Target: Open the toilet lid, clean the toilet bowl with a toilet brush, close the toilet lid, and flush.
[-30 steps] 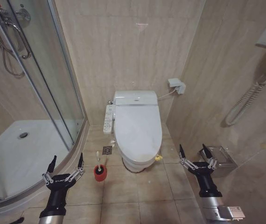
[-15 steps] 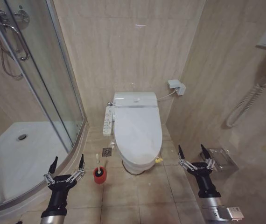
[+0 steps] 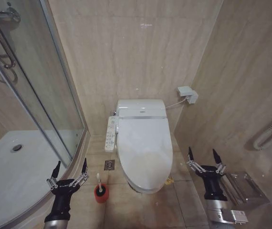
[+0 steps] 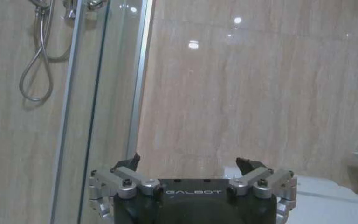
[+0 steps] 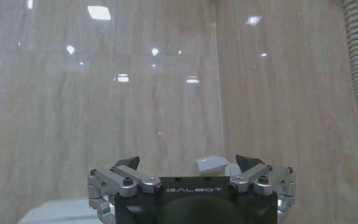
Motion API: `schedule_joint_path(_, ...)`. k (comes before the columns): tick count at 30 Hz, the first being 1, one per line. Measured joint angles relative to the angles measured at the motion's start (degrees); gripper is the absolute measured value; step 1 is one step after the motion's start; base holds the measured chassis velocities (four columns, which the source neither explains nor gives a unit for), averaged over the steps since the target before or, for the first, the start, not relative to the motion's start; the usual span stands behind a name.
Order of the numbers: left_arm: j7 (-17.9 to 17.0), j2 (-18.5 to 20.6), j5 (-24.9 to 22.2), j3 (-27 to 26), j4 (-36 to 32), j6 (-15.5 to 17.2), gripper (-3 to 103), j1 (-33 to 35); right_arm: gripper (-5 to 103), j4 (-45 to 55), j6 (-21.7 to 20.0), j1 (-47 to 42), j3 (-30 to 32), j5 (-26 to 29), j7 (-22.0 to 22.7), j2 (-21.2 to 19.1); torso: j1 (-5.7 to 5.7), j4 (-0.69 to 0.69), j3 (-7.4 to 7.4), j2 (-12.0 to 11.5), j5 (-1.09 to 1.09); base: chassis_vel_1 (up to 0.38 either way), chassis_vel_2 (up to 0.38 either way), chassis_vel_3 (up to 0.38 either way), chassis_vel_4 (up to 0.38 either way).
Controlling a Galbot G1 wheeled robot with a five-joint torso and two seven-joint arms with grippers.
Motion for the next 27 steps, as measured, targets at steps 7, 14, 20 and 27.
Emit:
schedule_joint_path(7, 0.05, -0.31, 0.13, 0.31, 1.32, -0.39, 100, -0.51, 100, -5.42, 1.1, -1.26, -1.19, -4.34, -0.79, -2.1, -0.06, -0.03, -0.02, 0.03, 0.0, 0.015, -0.018, -0.017, 0.008)
schedule_joint_path(14, 0.05, -0.25, -0.01, 0.17, 2.67, -1.32, 100, -0.54, 100, -16.65, 6.76, 0.17, -4.08, -7.15, -3.84, -5.6, -0.03, -0.01, -0.01, 0.02, 0.0, 0.0, 0.0, 0.0, 0.0)
schedule_joint_path(20, -0.01, -0.1, -0.94, -0.26, 4.96, -1.28, 100, -1.95, 100, -28.21, 8.72, 5.81, -7.44, -8.74, -4.08, -4.83, -0.03, -0.01, -0.01, 0.02, -0.01, 0.0, 0.0, 0.0, 0.0)
schedule_joint_path(27, -0.23, 0.66, -1.88, -0.89, 9.27, -1.26, 100, -3.59, 100, -39.65, 11.65, 11.26, -11.19, -7.67, -1.89, -3.07, -0.03, -0.01, 0.0, 0.02, -0.01, 0.0, 0.0, 0.0, 0.0)
